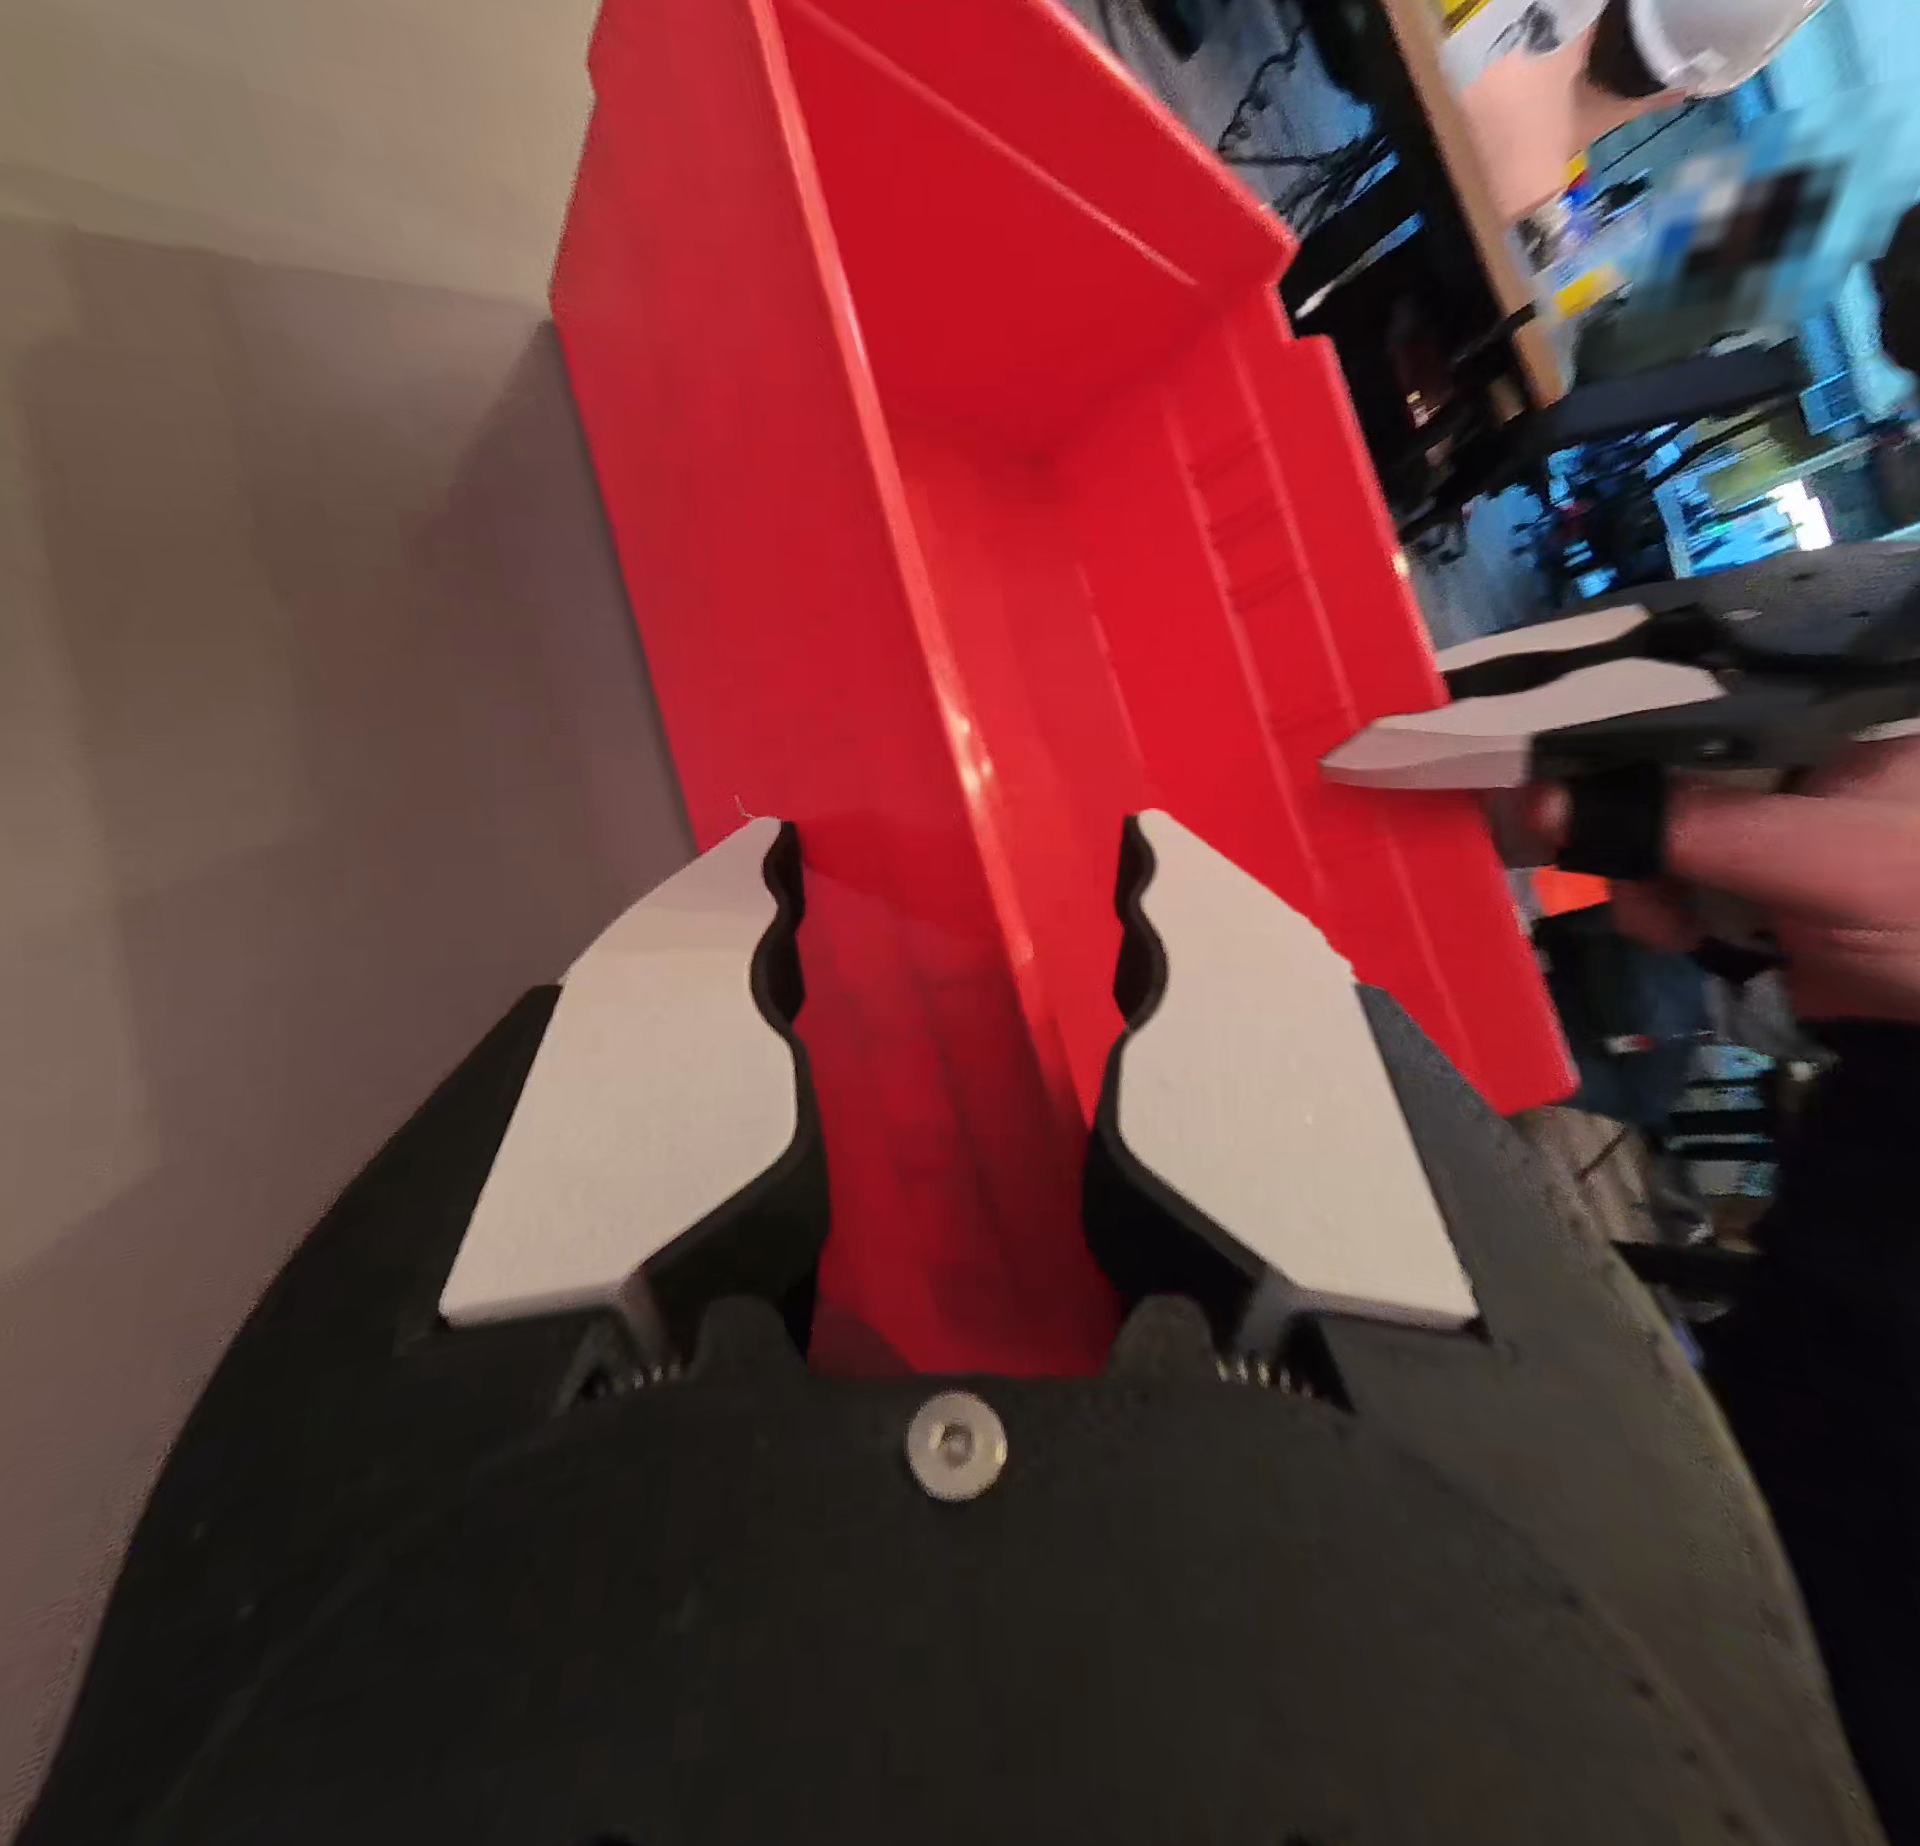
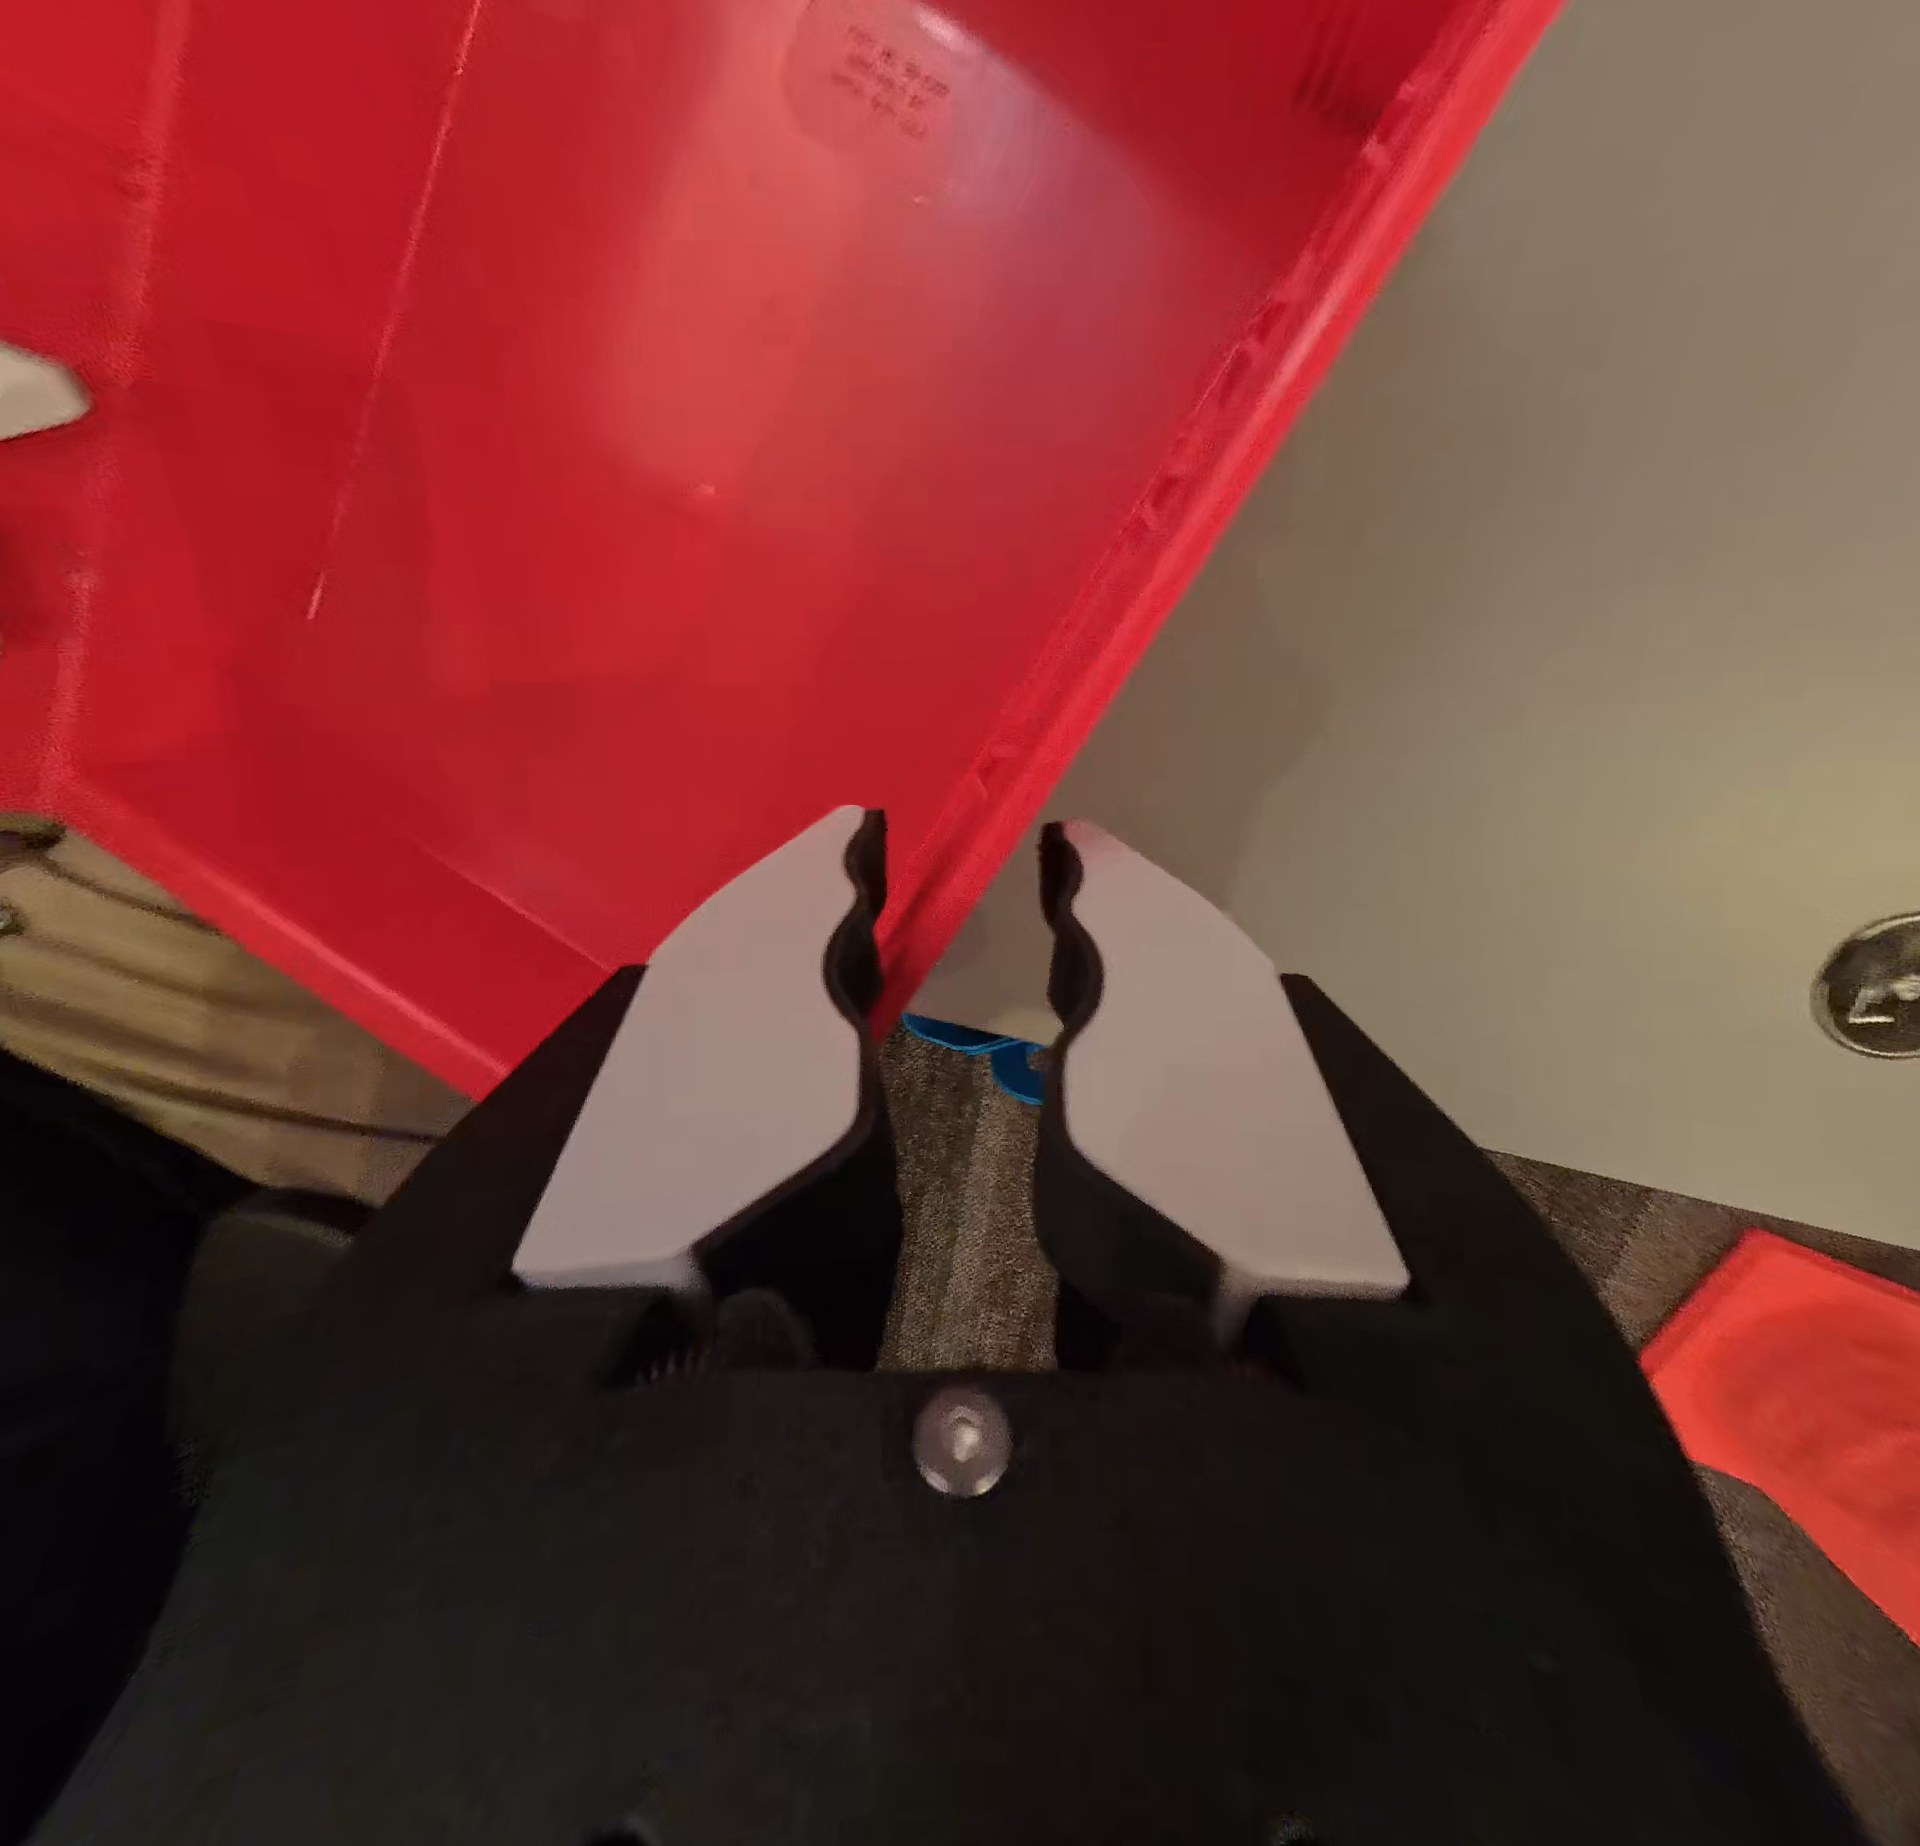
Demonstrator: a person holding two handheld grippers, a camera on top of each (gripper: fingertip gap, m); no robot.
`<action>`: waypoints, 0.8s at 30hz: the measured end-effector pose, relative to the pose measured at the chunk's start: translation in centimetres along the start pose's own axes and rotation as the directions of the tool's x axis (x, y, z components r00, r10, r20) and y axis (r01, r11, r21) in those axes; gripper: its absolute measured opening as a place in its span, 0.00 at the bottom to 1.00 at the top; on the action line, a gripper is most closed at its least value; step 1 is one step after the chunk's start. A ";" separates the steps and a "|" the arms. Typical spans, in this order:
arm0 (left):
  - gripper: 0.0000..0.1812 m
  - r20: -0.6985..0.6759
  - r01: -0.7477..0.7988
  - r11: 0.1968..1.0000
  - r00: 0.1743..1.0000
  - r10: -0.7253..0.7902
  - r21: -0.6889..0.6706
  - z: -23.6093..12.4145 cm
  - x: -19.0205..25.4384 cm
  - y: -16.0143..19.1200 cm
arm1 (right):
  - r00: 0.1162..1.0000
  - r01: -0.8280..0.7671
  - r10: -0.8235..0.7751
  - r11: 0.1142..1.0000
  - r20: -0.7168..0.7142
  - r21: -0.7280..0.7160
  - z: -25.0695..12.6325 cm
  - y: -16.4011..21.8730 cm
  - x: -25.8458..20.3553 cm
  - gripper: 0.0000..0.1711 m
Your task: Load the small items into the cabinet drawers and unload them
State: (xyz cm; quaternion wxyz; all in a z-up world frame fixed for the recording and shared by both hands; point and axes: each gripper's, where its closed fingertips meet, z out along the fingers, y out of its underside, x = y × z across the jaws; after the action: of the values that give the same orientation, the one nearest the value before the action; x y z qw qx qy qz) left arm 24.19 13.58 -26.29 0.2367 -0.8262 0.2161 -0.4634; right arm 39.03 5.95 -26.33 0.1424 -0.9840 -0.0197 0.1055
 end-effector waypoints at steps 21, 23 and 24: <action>0.46 -0.224 0.000 1.000 0.975 0.002 0.007 2.1 5.9 2.4 | 0.859 0.230 -0.088 0.947 -0.504 0.226 -2.4 -6.0 7.8 0.08; 0.43 -0.218 -0.031 0.999 0.975 0.036 0.028 1.3 6.1 2.0 | 0.869 0.220 -0.080 0.946 -0.488 0.238 -2.5 -6.1 7.8 0.09; 0.43 -0.220 -0.041 0.999 0.975 0.043 0.016 0.9 6.3 2.0 | 0.866 0.223 -0.078 0.944 -0.494 0.242 -2.7 -6.2 7.9 0.10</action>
State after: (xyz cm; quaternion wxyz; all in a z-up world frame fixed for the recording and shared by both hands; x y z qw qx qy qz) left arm 27.66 8.51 -23.70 0.2257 -0.7636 0.2557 -0.5482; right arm 47.24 11.70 -23.68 0.2939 -0.9429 -0.0455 -0.1502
